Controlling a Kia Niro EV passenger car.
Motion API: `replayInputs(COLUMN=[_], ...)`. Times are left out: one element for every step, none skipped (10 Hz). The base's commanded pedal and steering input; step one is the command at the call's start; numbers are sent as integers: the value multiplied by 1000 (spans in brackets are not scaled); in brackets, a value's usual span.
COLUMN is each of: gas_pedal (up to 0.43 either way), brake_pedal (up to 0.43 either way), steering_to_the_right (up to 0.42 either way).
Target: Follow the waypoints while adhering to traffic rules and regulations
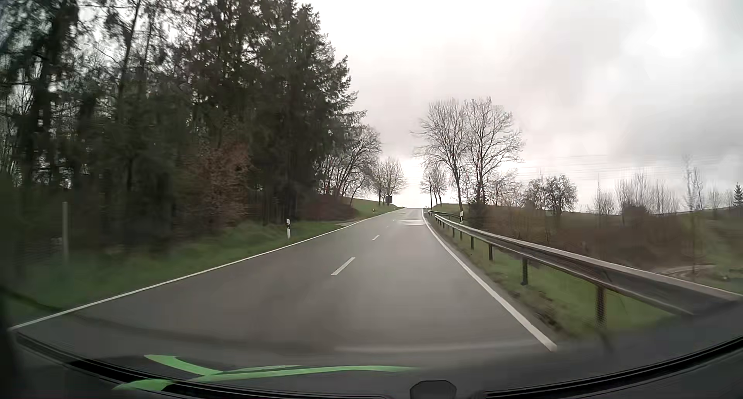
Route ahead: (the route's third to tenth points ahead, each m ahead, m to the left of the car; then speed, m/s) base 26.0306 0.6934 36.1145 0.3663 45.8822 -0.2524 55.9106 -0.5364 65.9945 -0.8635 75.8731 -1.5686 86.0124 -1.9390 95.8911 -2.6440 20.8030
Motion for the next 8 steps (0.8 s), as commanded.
replayInputs(gas_pedal=[370,358,339,311,311,311,311,319], brake_pedal=[0,0,0,0,0,0,0,0], steering_to_the_right=[10,10,8,5,5,4,5,5])
